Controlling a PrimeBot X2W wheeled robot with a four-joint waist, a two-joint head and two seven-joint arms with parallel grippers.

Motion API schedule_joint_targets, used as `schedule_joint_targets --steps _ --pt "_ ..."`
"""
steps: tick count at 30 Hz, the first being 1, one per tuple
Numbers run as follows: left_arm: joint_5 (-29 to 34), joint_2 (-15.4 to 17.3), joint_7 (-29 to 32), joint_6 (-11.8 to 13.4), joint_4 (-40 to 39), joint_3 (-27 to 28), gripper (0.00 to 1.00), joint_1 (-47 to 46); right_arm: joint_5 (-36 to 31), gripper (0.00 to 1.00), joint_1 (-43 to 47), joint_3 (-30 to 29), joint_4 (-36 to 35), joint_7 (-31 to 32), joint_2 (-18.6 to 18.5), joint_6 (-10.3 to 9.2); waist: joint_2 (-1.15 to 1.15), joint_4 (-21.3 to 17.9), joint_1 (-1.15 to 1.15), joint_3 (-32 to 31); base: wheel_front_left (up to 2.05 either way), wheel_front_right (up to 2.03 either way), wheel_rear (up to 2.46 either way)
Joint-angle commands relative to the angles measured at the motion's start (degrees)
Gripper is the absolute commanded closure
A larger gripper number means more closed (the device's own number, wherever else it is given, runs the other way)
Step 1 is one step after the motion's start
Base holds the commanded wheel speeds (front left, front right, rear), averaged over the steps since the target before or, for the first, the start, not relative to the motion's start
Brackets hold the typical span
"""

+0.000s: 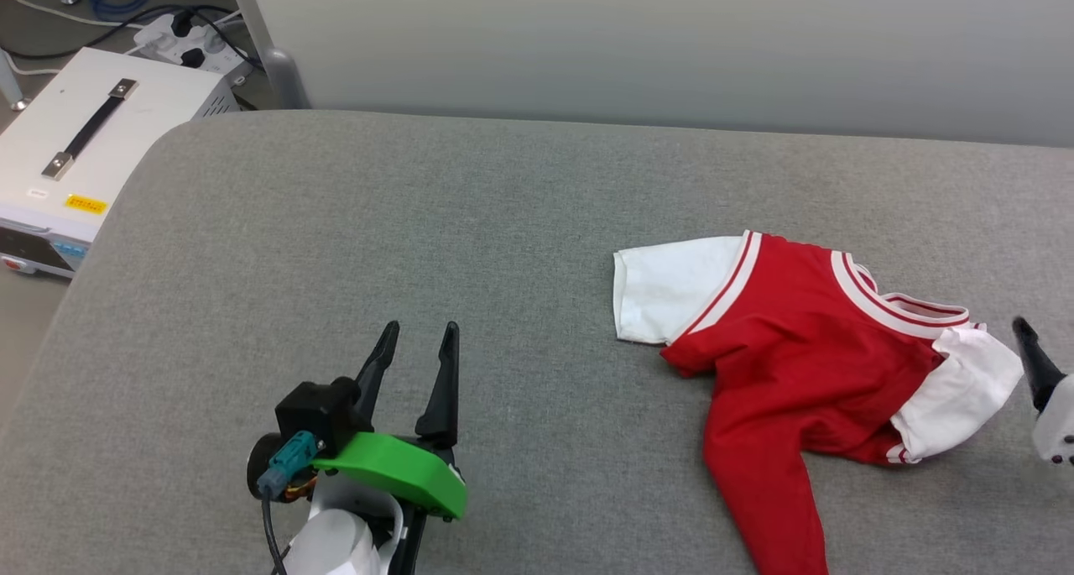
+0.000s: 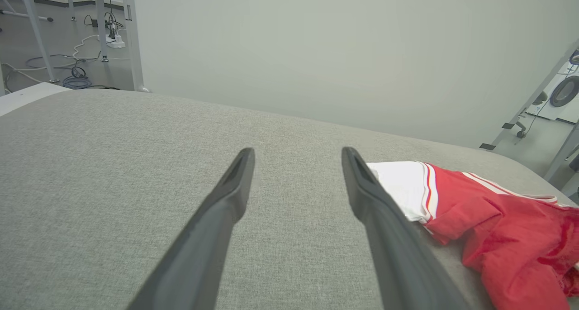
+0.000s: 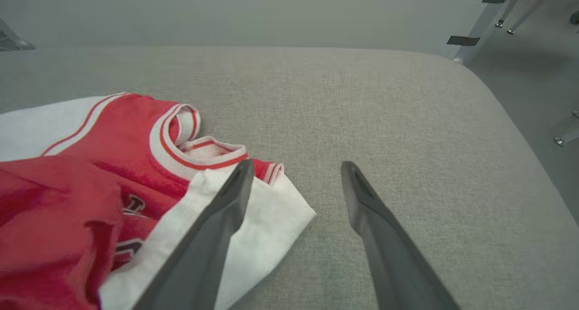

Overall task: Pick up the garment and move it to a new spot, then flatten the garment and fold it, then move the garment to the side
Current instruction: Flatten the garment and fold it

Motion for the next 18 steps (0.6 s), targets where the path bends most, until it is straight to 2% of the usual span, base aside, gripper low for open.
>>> schedule_joint_targets --steps 1,3,4,8,15,18 --pt "-0.1 -0.2 -0.3 -0.4 -0.5 0.1 0.00 -0.4 -1.1 0.00 0.5 -0.4 -2.6 -1.5 0.8 -0.04 0.00 -0.9 0.00 -1.1 0.00 0.00 0.00" --pt "-0.6 -0.2 -0.3 -0.6 -0.8 -0.2 0.00 -0.2 -2.0 0.00 1.9 -1.1 -6.7 -3.1 1.8 -0.04 0.00 -1.5 0.00 -1.6 0.00 0.00 0.00" --pt "-1.5 -0.2 -0.3 -1.0 -1.1 -1.0 0.00 0.2 -4.2 0.00 4.7 -2.9 -13.3 -5.1 3.6 -0.04 0.00 -2.4 0.00 -2.3 0.00 0.00 0.00" --pt "-2.8 -0.2 -0.3 -1.4 -1.1 -2.1 0.00 0.6 -8.2 0.00 9.6 -6.2 -21.6 -7.0 7.3 -0.04 0.00 -3.3 0.00 -2.8 0.00 0.00 0.00" --pt "-3.8 -0.2 -0.3 -1.7 0.1 -4.4 0.00 1.0 -14.9 0.00 18.3 -11.8 -33.8 -7.6 16.5 -0.04 0.00 -5.3 0.00 -2.4 0.00 0.00 0.00" --pt "-3.8 0.1 0.3 -1.9 0.7 -5.3 0.00 0.2 -16.3 0.00 20.0 -13.1 -36.8 -6.9 19.3 -0.04 0.00 -6.5 0.00 -1.7 0.00 0.00 0.00"
